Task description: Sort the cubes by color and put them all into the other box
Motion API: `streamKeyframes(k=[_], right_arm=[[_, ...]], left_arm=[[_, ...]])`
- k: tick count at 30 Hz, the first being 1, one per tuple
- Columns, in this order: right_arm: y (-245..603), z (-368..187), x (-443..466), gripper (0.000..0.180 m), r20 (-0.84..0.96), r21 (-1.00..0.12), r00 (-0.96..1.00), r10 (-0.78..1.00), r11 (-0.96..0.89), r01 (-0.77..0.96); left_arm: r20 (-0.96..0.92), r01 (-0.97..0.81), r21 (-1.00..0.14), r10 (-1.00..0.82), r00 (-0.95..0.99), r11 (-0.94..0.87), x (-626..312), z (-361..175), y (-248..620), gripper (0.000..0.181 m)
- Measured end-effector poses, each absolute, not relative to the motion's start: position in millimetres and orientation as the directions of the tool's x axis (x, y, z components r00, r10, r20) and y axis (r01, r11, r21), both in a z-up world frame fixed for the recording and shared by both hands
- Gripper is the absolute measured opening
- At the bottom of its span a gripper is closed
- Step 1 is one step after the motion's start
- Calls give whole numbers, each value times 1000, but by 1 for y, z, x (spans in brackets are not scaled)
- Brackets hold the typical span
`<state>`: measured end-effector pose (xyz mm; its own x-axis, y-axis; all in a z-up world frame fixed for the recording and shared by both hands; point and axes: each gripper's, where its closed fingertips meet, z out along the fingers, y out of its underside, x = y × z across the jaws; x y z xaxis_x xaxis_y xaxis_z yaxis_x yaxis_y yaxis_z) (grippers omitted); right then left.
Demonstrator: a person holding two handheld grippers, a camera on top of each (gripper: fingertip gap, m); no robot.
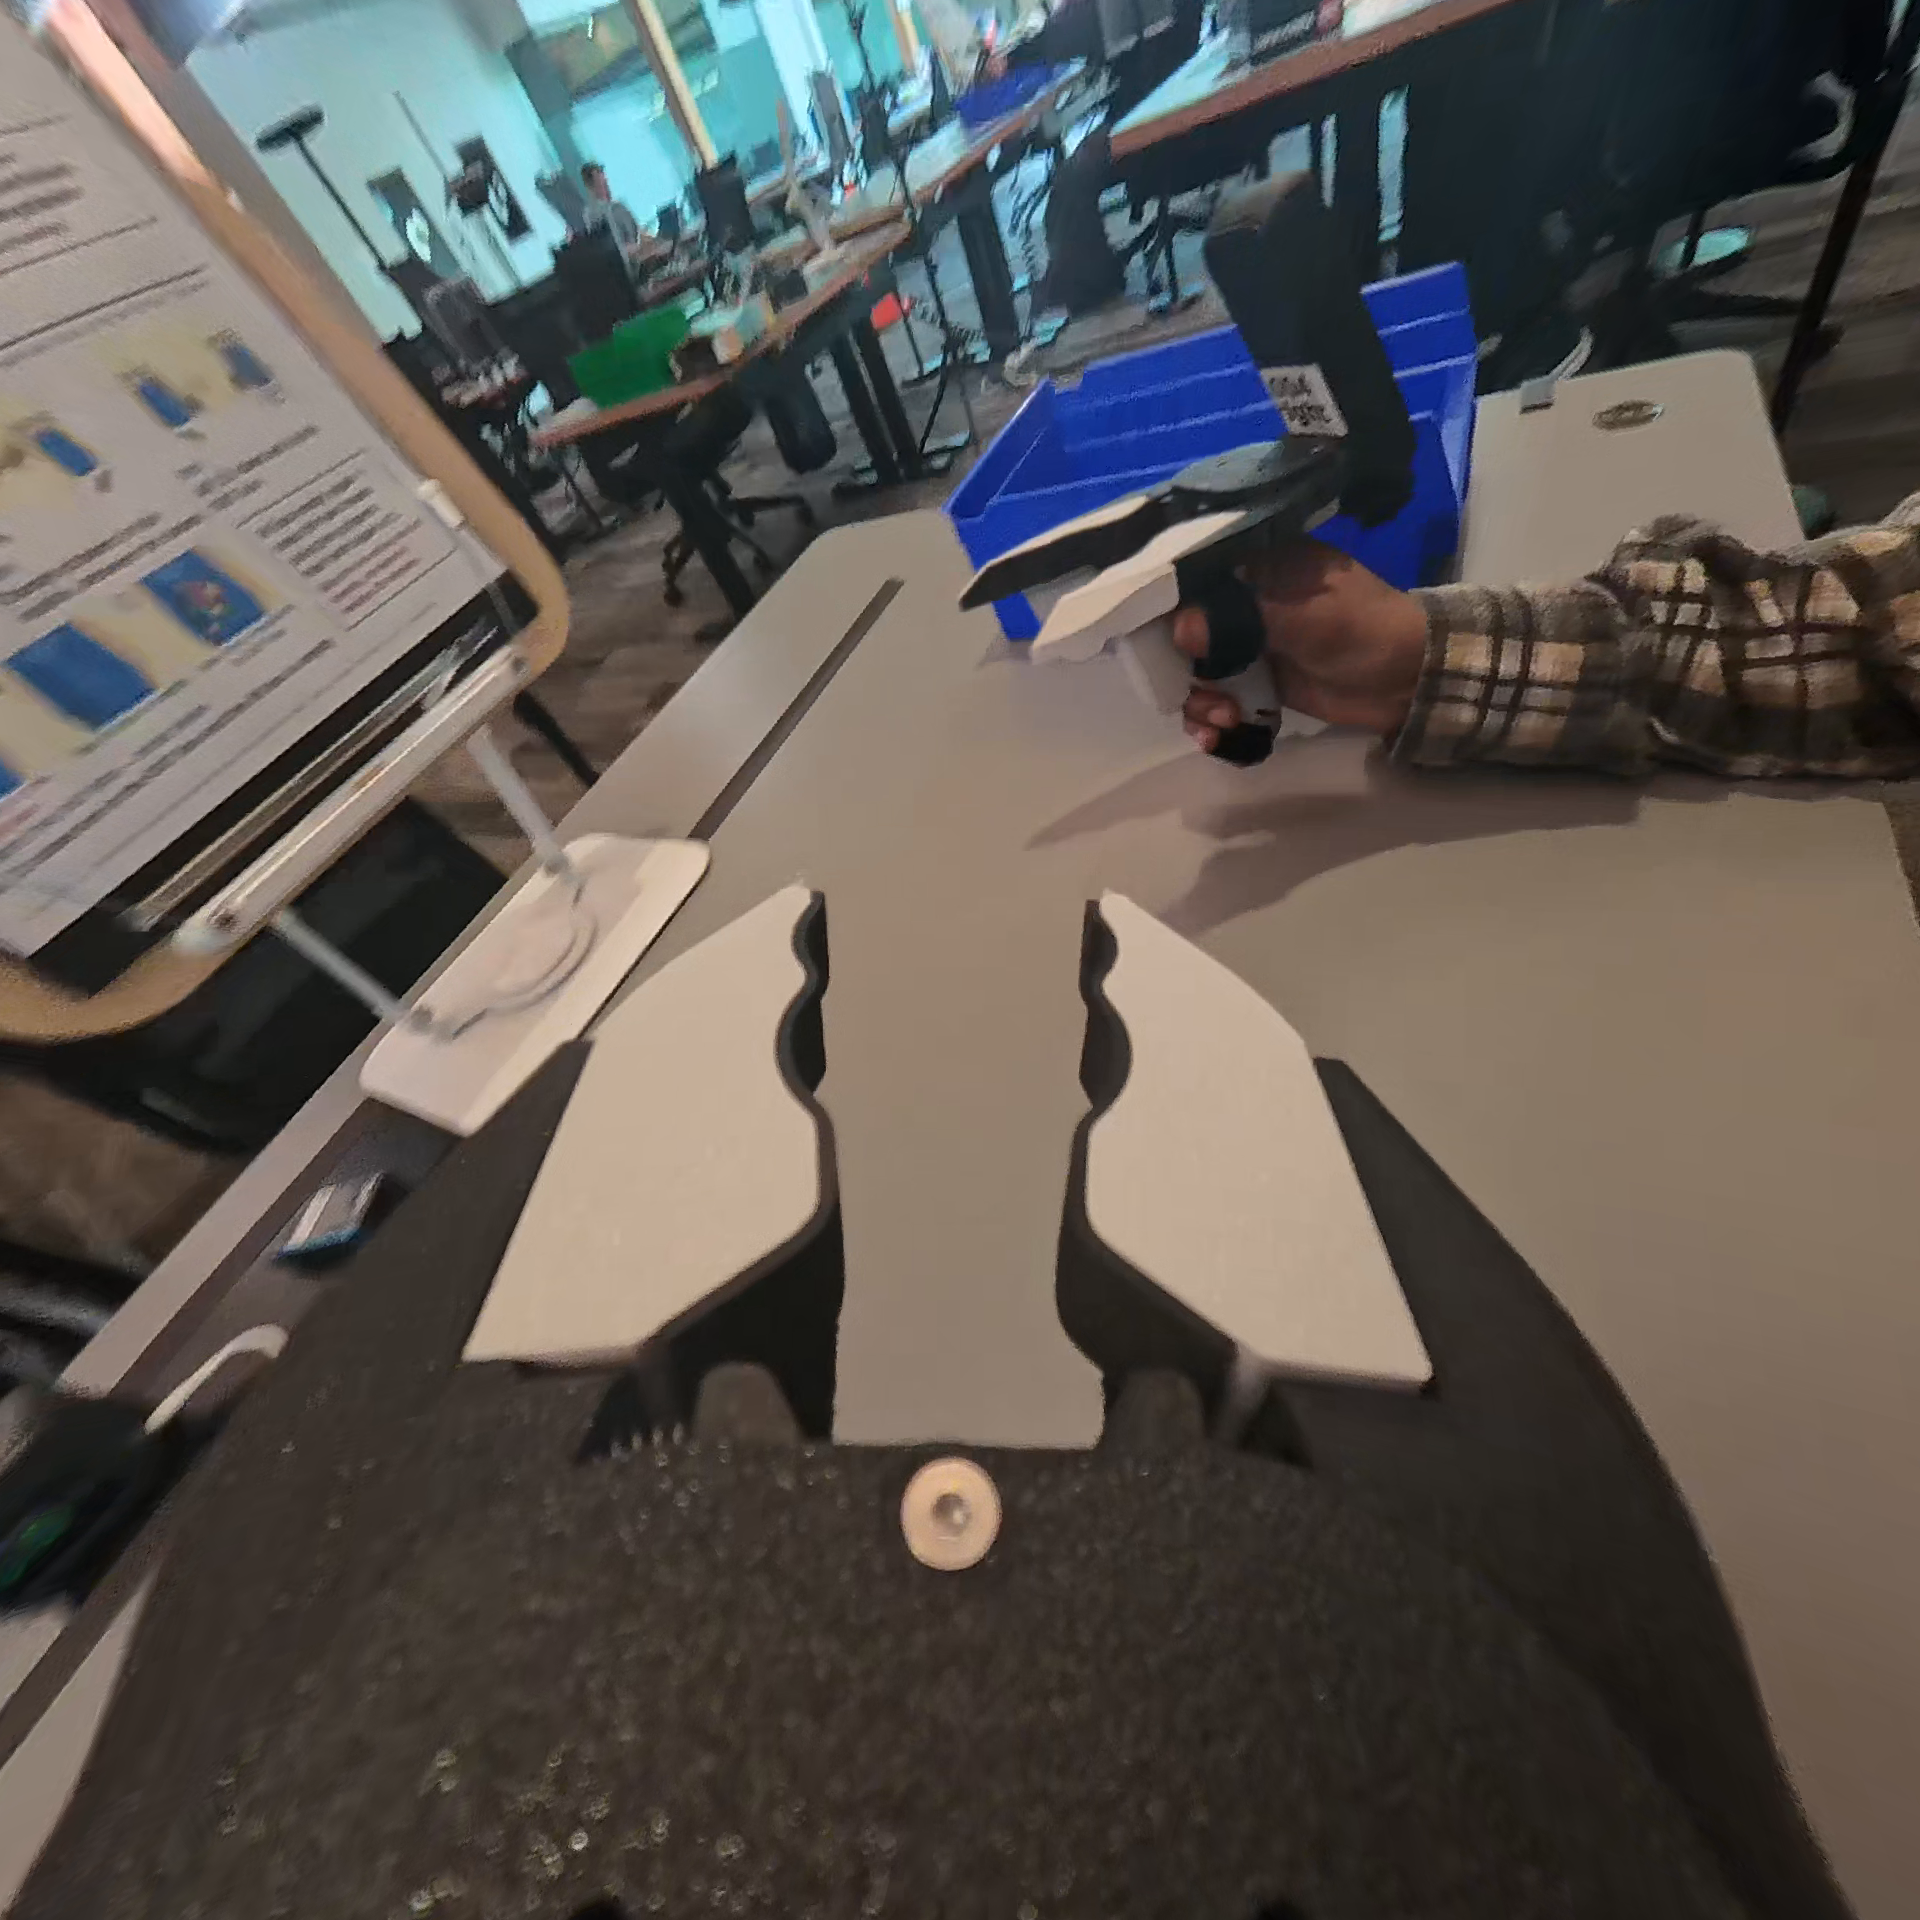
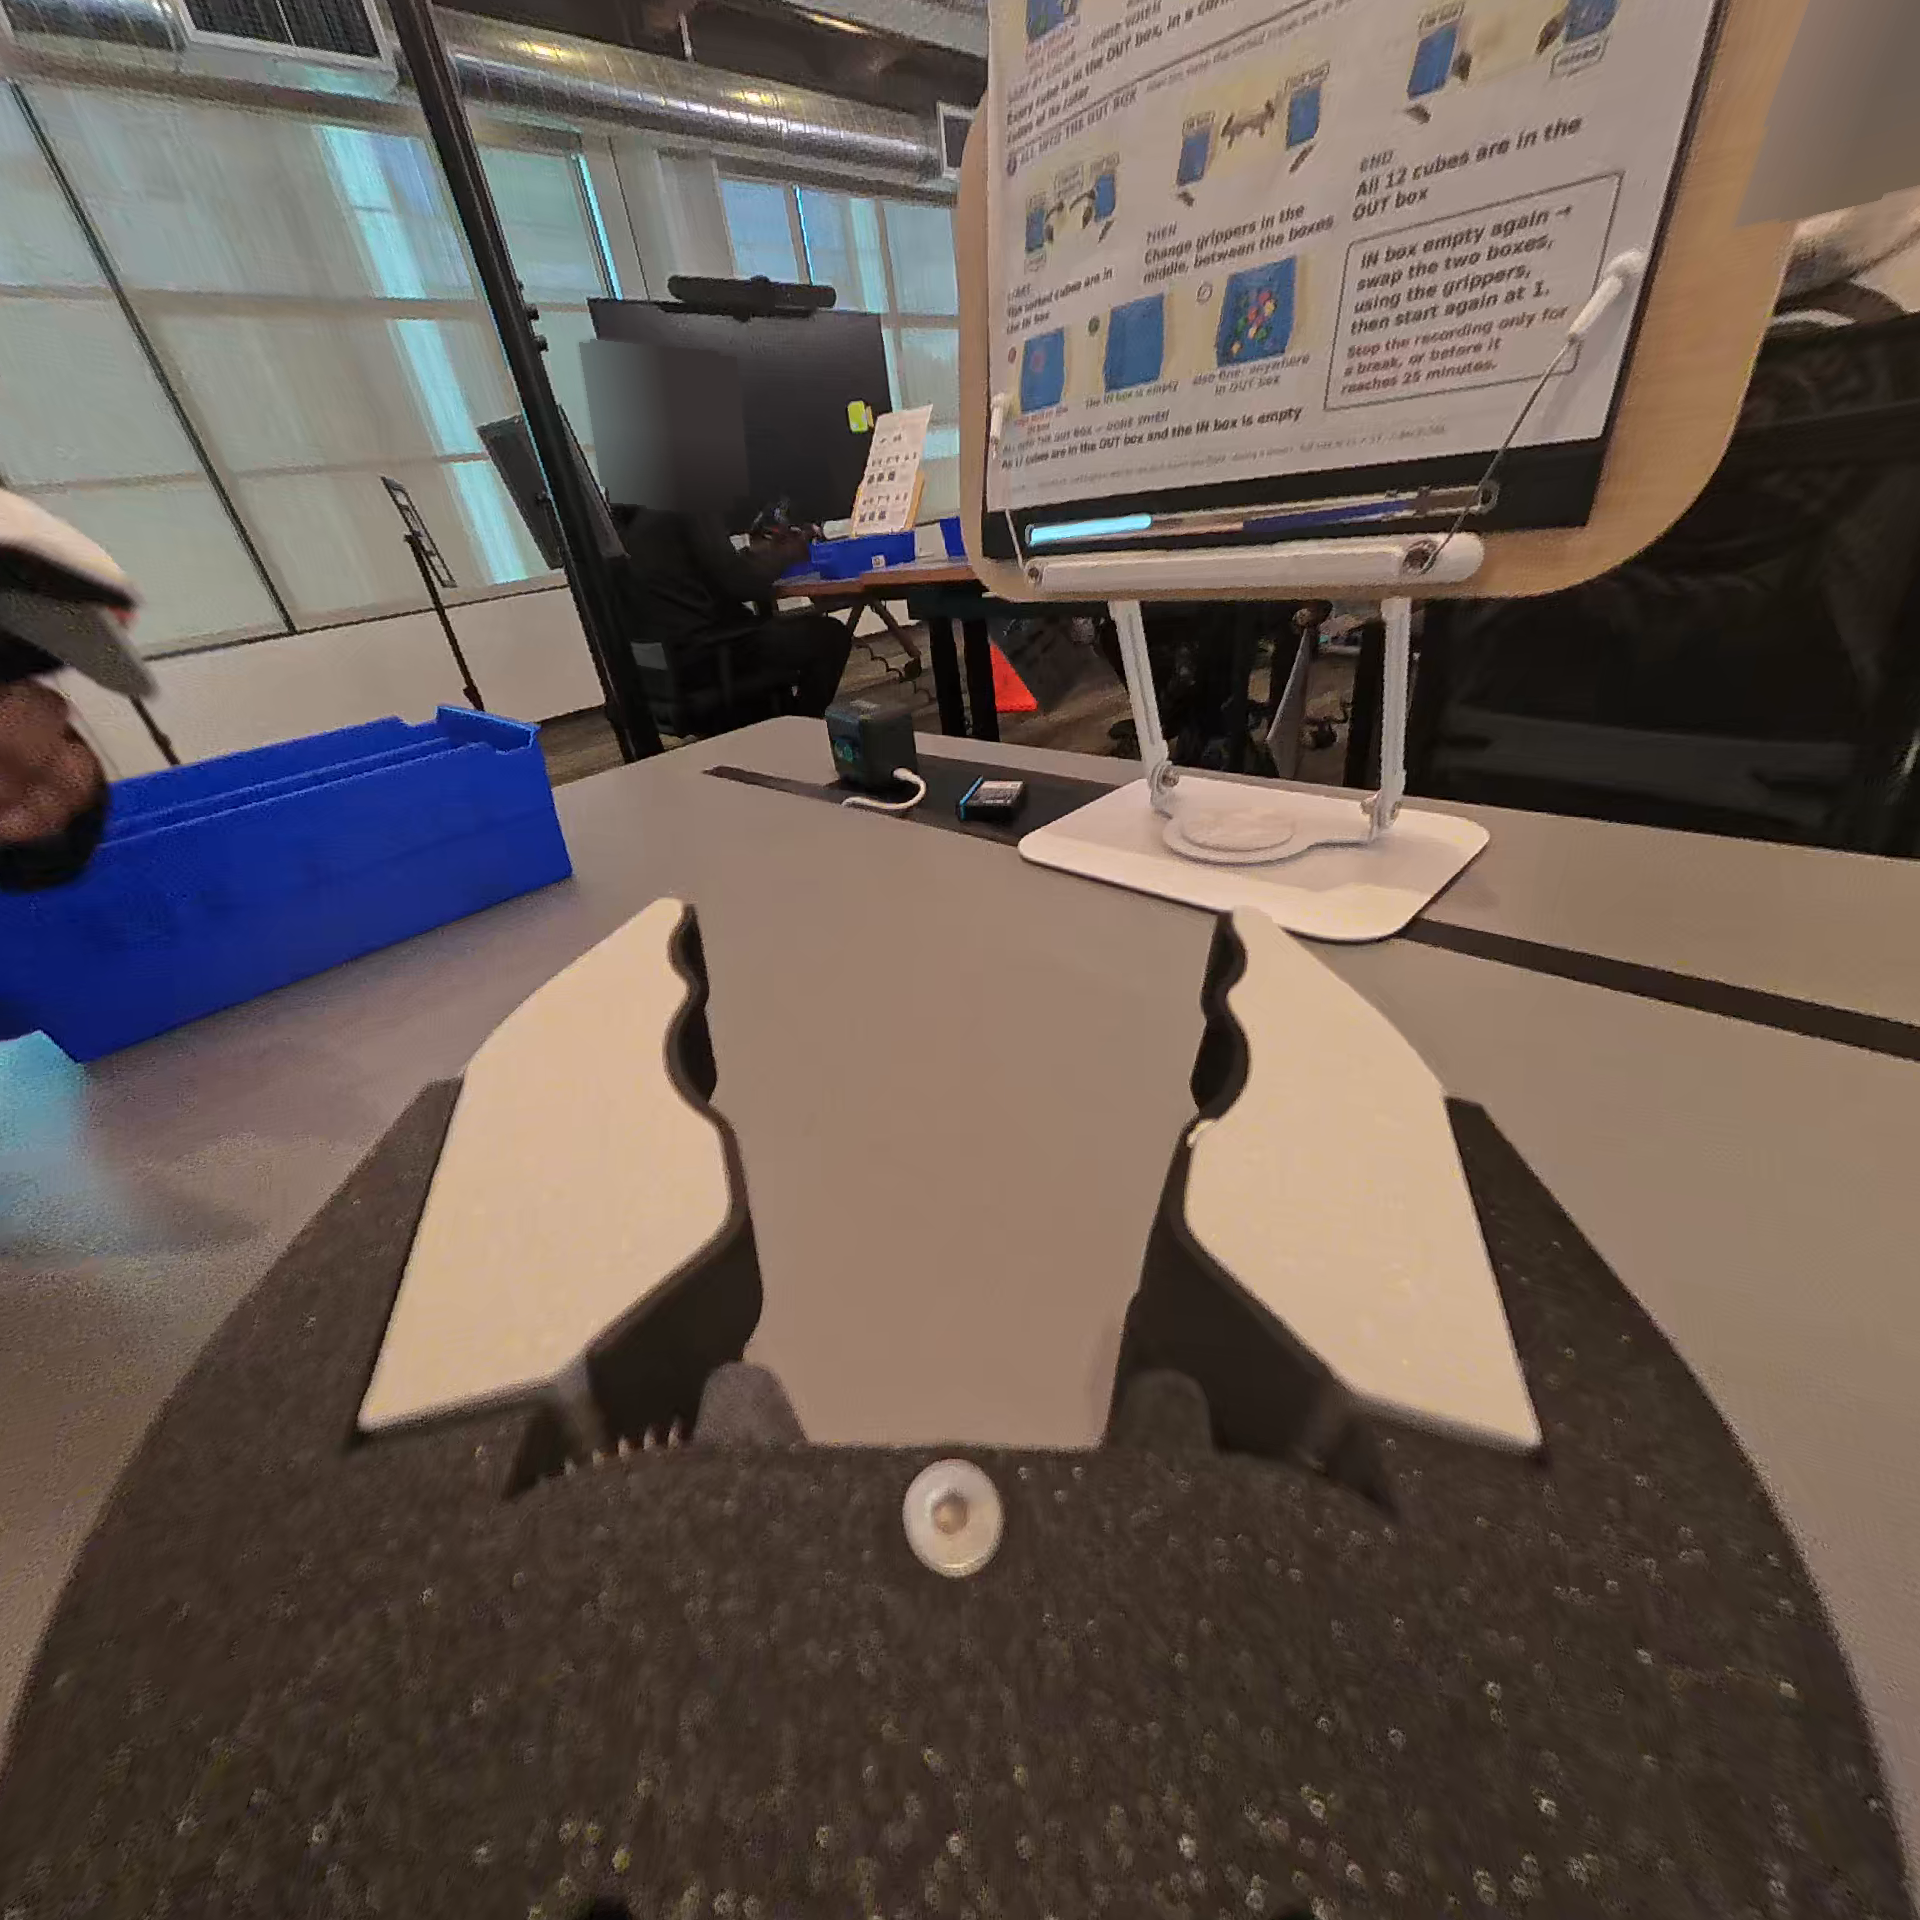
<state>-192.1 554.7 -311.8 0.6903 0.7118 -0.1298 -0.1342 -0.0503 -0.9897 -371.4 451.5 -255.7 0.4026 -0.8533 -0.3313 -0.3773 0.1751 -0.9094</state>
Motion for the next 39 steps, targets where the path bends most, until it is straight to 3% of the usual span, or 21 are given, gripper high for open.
streamKeyframes(k=[6,12,19,23,29,34,39], right_arm=[[554,-318,-203,91,-109,-994,696,709,-65,-89],[550,-314,-218,90,-118,-993,685,719,-68,-99],[550,-321,-242,90,-120,-993,676,727,-98,-71],[550,-324,-254,90,-125,-991,643,756,-119,-53],[542,-328,-264,90,-132,-989,581,803,-142,-28],[536,-330,-263,90,-119,-990,570,813,-139,-8],[536,-333,-260,90,-135,-988,566,813,-152,-17]], left_arm=[[-298,-474,-880,-794,530,14,-512,-222,444,51],[-291,-603,-768,-721,629,-217,-662,-261,461,51],[-62,-316,-786,-440,896,-532,-723,-324,515,57],[-149,-474,-728,-560,815,-495,-714,-351,533,57],[-203,-716,-639,-836,510,-282,-699,-365,539,47],[-194,-801,-518,-871,452,-300,-708,-390,556,50],[-172,-815,-489,-882,439,-310,-698,-409,561,51]])
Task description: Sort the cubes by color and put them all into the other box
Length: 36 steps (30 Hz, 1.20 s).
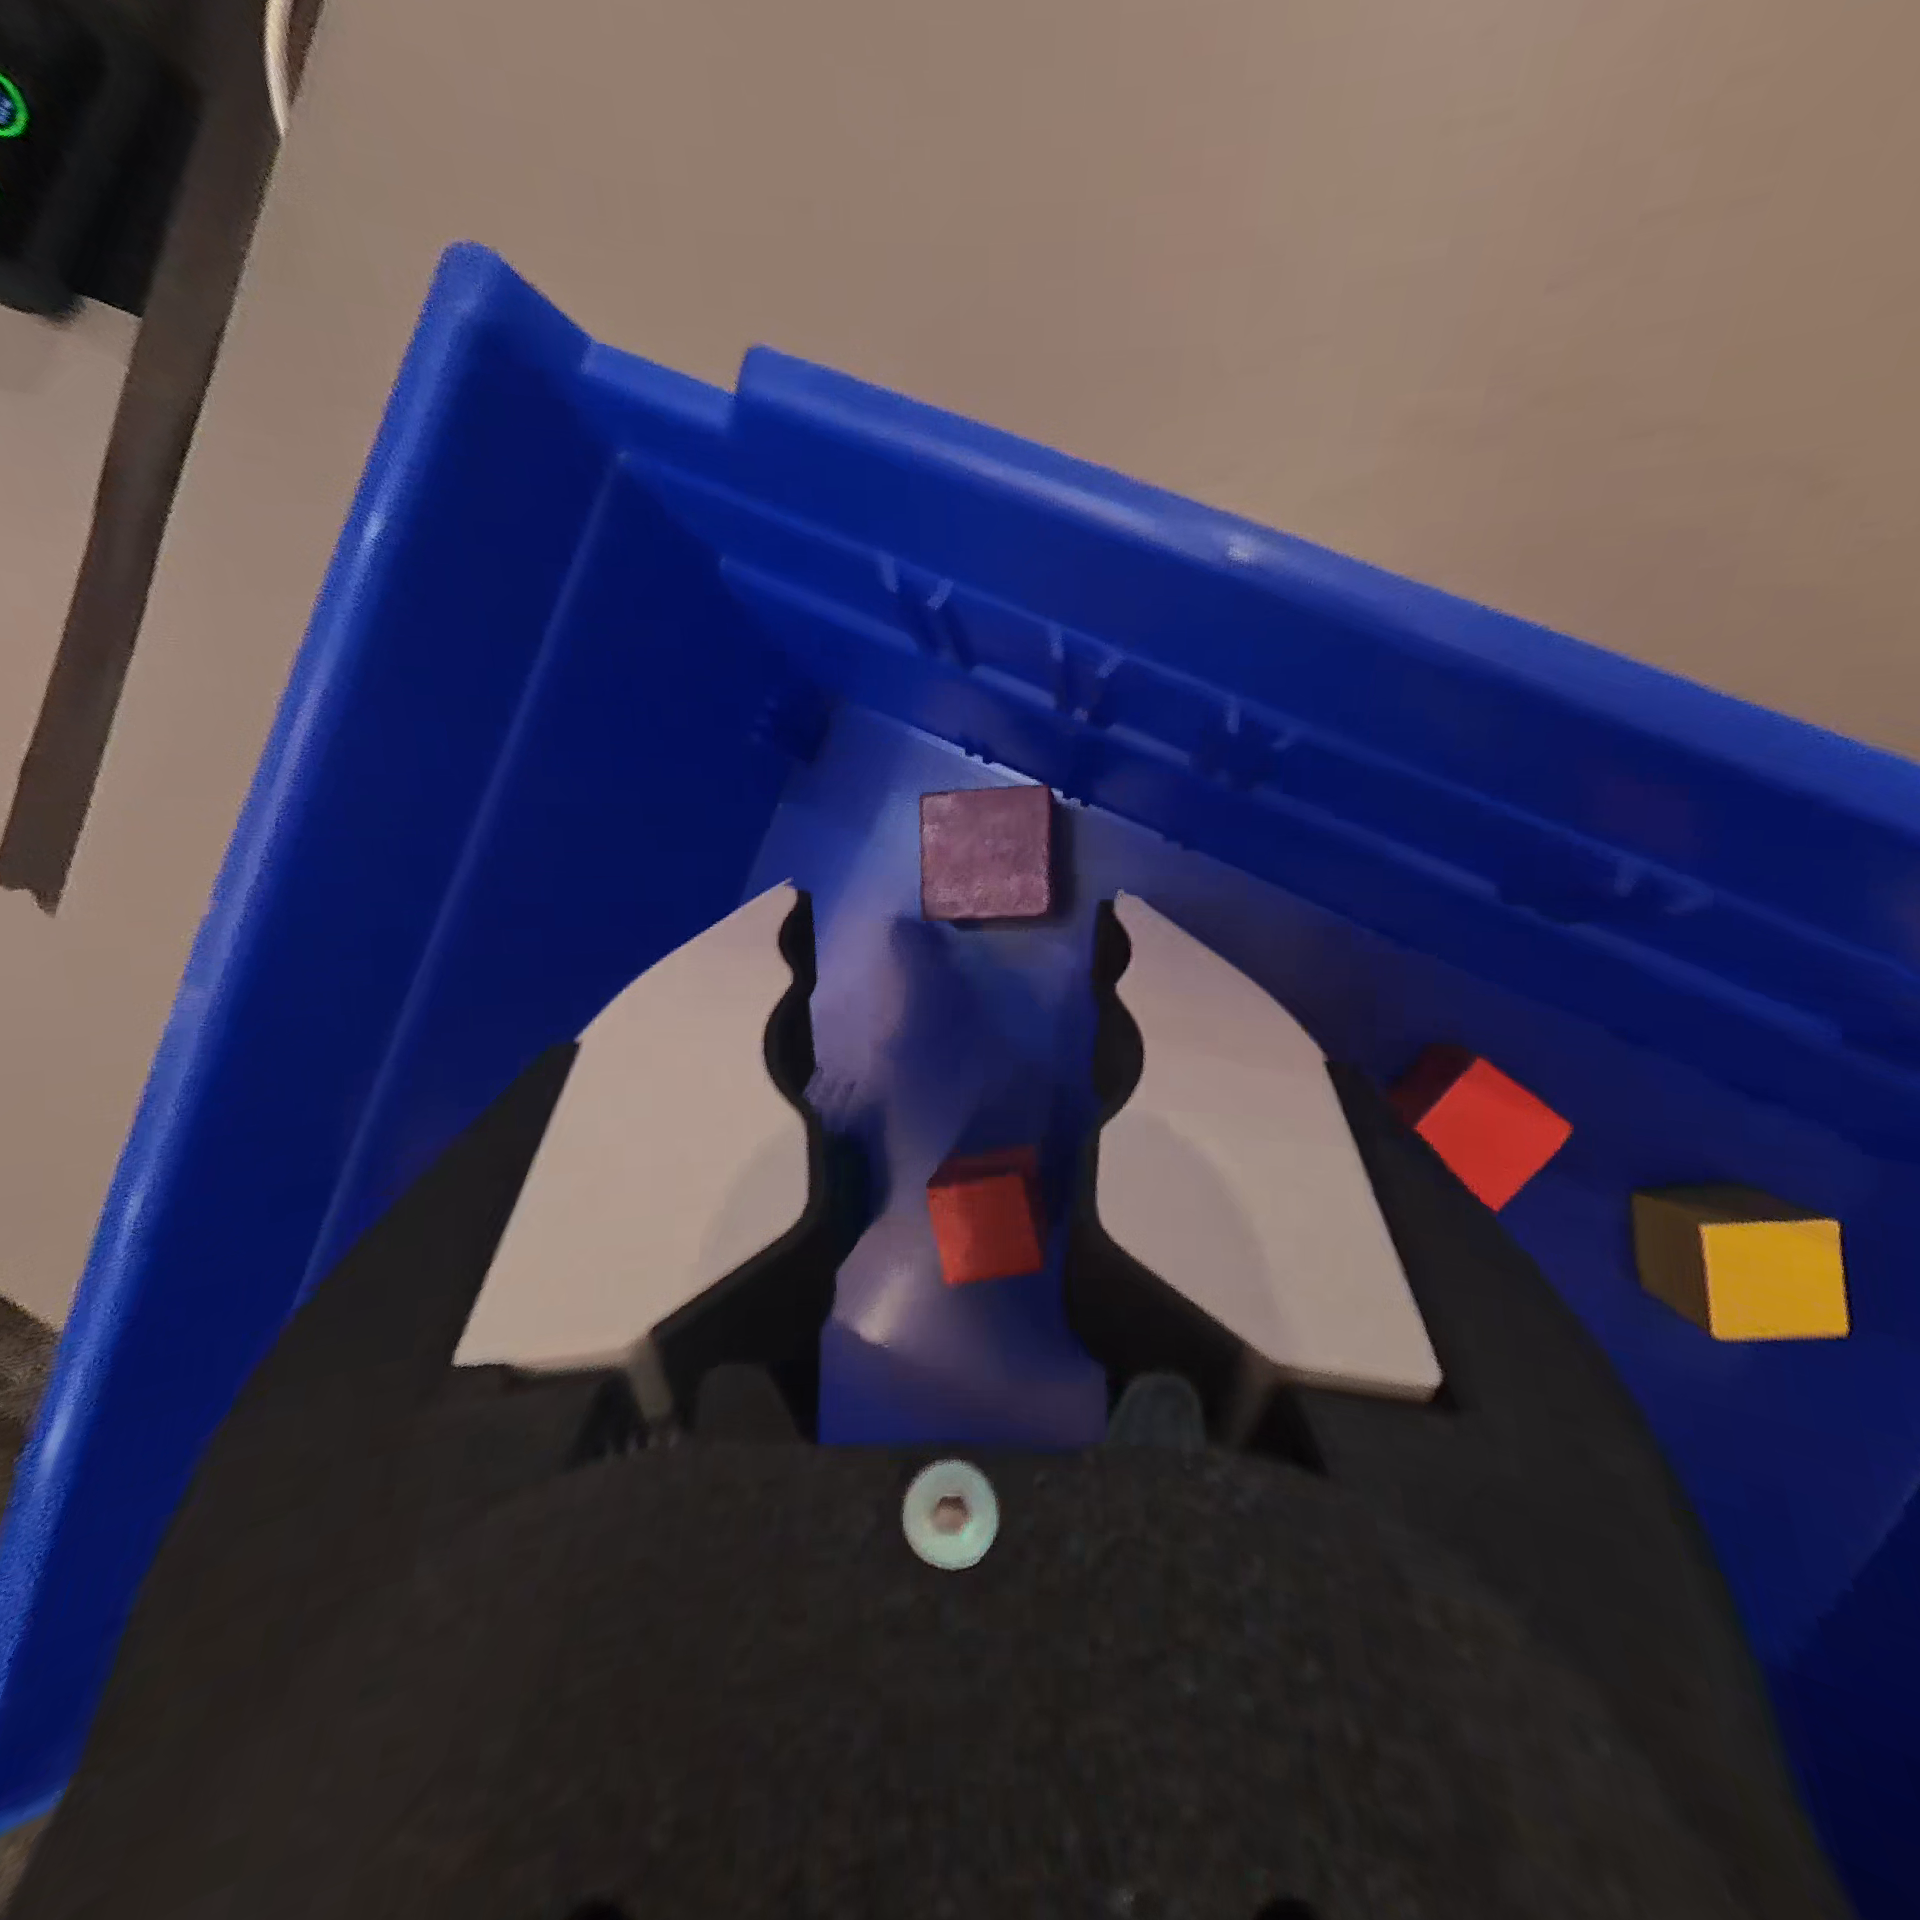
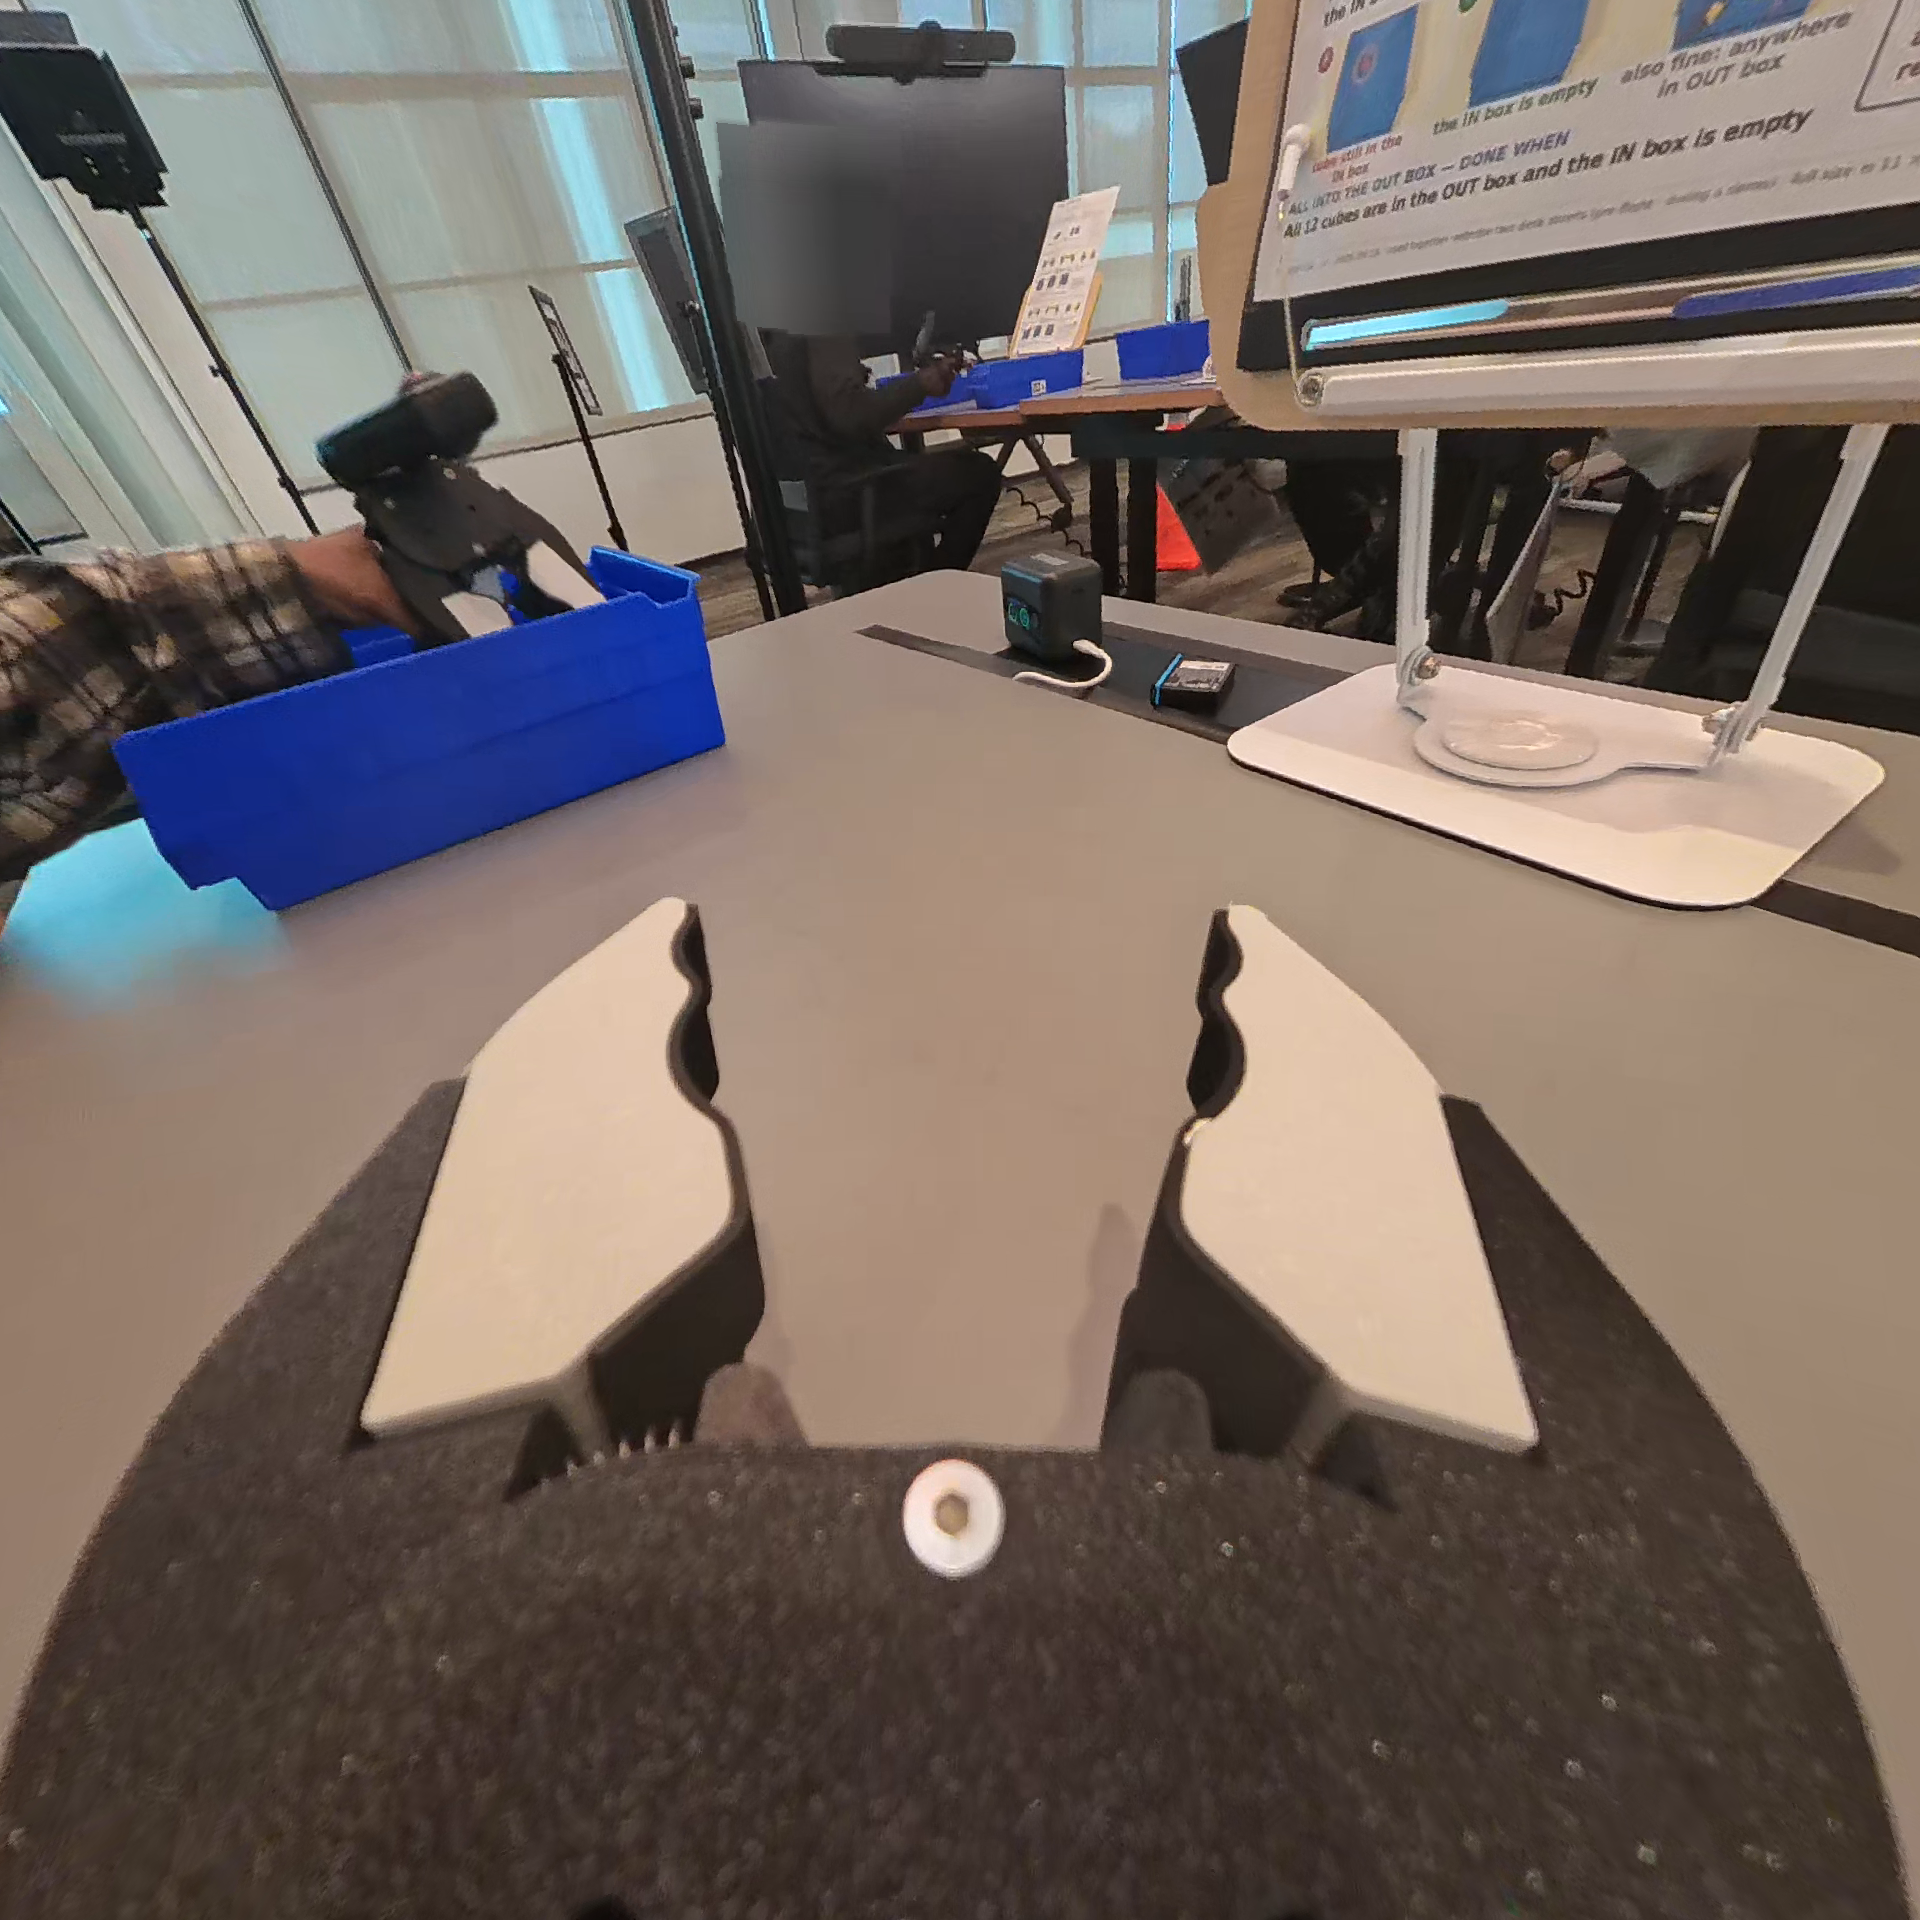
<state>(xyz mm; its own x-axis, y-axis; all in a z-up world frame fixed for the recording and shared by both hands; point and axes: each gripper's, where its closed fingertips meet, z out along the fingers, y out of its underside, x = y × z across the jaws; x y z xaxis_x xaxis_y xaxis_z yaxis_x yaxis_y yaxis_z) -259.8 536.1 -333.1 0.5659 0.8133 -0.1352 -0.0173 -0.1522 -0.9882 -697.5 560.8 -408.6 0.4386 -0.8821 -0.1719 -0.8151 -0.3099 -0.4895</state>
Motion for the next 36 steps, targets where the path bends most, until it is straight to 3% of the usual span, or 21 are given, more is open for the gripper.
streamKeyframes(k=[8,11,15,18,23,28,36], right_arm=[[533,-332,-261,89,-146,-988,549,823,-152,-33],[533,-328,-258,89,-145,-989,553,821,-144,-45],[532,-323,-257,88,-162,-986,544,824,-151,-67],[525,-316,-256,88,-163,-987,531,832,-144,-76],[512,-304,-255,81,-276,-961,457,846,-240,-136],[503,-296,-258,73,-556,-830,358,750,-520,-201],[459,-261,-299,60,-834,-546,132,536,-837,-49]], left_arm=[[-127,-813,-438,-869,478,-383,-694,-433,565,50],[-63,-795,-444,-871,487,-413,-688,-438,562,29],[-89,-792,-425,-851,518,-438,-694,-432,565,28],[-169,-753,-495,-802,574,-434,-709,-397,571,28],[-288,-633,-726,-717,635,-269,-695,-280,555,28],[-338,-577,-808,-708,620,-119,-595,-205,507,28],[-384,-702,-710,-807,449,-53,-408,-255,468,28]])
